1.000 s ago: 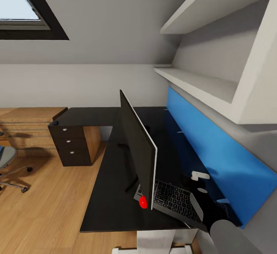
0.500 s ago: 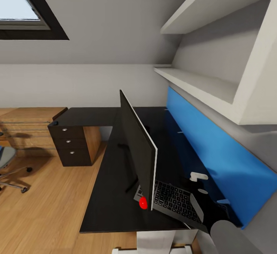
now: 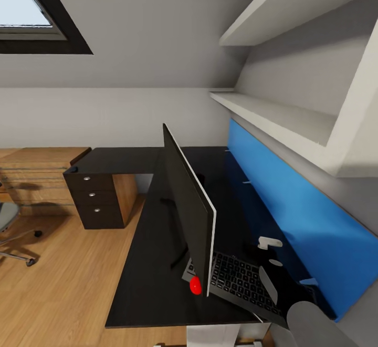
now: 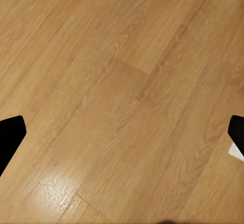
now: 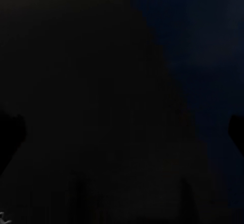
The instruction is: In the bedroom, organize the workspace by keeping the computer under the desk, ensuring the monitor is on the desk, placing the keyboard on the desk next to the monitor, placing the mouse on the desk next to the keyboard, moving the folder from the swivel chair onto the desk next to the mouse, stacking the notebook on top of the folder with the pen on top of the notebook, and positioning the swivel chair next to the desk.
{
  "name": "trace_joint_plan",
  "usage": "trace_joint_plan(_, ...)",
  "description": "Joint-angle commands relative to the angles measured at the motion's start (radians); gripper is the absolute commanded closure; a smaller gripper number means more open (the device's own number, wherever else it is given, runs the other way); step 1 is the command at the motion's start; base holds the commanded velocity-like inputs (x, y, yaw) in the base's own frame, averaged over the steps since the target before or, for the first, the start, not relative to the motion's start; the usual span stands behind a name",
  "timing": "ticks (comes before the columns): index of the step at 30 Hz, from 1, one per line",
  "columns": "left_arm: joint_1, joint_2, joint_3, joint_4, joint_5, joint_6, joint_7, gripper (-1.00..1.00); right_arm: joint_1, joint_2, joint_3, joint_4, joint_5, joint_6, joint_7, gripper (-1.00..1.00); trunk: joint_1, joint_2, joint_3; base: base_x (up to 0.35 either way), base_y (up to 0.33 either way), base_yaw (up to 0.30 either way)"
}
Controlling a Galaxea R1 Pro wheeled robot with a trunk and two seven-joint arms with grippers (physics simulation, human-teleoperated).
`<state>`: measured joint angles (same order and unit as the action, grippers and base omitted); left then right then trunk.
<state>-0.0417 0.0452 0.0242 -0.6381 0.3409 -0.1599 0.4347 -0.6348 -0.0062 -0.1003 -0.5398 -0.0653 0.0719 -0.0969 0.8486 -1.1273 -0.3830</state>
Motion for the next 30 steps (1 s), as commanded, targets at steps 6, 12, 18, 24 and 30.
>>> trace_joint_plan(6,-0.001,0.0,-0.003,0.0,0.01,-0.006,0.001,-1.0,0.0,0.002,0.002,-0.001,-0.007,0.008,-0.003,-1.0,0.0,-0.001,-0.001,0.019,0.0,0.0)
trace_joint_plan(12,-0.001,-0.001,-0.004,0.0,0.01,-0.006,0.0,-1.0,0.0,0.004,0.003,0.0,-0.006,0.009,-0.003,-1.0,0.0,-0.001,-0.001,0.198,0.0,0.0)
trace_joint_plan(18,-0.001,-0.002,-0.006,-0.012,0.009,-0.007,-0.001,-1.0,0.0,0.005,0.003,0.0,-0.005,0.011,-0.003,-1.0,0.0,-0.001,-0.001,0.092,0.0,0.0)
trace_joint_plan(24,-0.001,-0.004,-0.004,-0.064,0.011,-0.007,0.0,-1.0,0.0,0.004,0.003,0.0,-0.005,0.012,-0.003,-1.0,0.0,-0.001,-0.001,0.011,0.0,0.0)
trace_joint_plan(30,-0.001,-0.004,-0.001,-0.092,0.012,-0.007,0.002,-1.0,0.0,0.005,0.004,0.0,-0.005,0.014,-0.004,-1.0,0.008,-0.015,-0.007,0.002,0.0,0.0)
